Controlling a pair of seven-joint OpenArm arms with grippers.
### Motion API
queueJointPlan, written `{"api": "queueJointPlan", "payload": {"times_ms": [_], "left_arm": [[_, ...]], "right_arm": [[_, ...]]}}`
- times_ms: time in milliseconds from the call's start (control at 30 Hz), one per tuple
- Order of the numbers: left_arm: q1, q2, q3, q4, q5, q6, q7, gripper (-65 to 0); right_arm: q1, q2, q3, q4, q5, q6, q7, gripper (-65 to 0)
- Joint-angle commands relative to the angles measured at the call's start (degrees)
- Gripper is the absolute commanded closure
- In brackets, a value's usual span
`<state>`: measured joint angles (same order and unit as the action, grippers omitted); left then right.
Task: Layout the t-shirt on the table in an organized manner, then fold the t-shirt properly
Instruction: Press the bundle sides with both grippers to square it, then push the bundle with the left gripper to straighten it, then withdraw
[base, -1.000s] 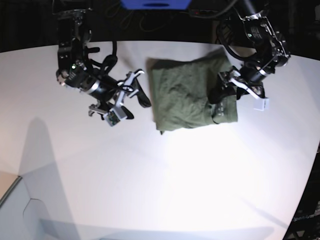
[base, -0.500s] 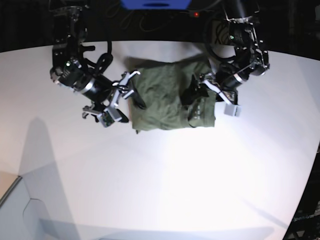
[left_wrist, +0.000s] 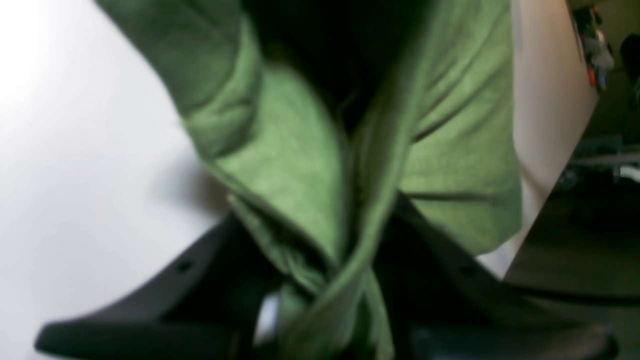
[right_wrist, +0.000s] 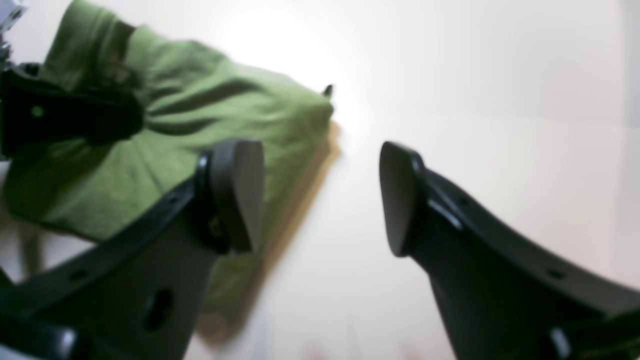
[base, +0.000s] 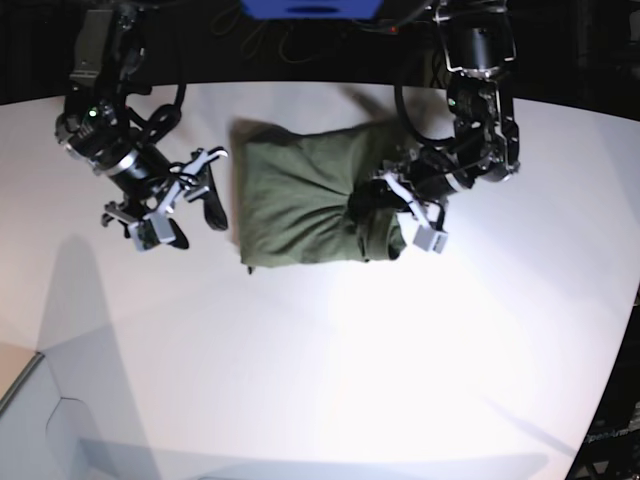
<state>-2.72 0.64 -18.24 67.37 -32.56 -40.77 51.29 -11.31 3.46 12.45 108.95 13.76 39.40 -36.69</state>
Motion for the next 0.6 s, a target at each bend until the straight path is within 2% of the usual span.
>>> {"api": "queueJointPlan", "payload": {"times_ms": [0, 167, 267, 367, 567], "left_arm": [[-2.4, -1.9, 1.5, 0.2, 3.4, 1.4, 1.3, -0.3], [-12.4, -10.5, 20.6, -0.1, 3.4, 1.4, 1.6, -0.3], [-19.1, -14.1, 33.0, -1.4, 3.5, 1.3, 1.3, -0.3], [-26.5, -14.5, 43.3, -5.0, 3.5, 1.0, 1.3, -0.3], [-37.7, -11.5, 64.6, -6.6, 3.5, 1.0, -3.3, -0.3]], "right_arm": [[0.1, 0.2, 1.2, 1.3, 1.0, 0.6, 1.7, -36.9], [-1.0, 0.1, 7.5, 2.2, 1.1, 0.6, 1.7, -36.9], [-1.3, 0.1, 9.3, 2.9, 1.1, 0.6, 1.7, -36.9], [-2.5, 0.1, 10.4, 3.0, 1.1, 0.6, 1.7, -36.9], [-4.8, -0.1, 12.0, 3.3, 1.1, 0.6, 1.7, -36.9]]}}
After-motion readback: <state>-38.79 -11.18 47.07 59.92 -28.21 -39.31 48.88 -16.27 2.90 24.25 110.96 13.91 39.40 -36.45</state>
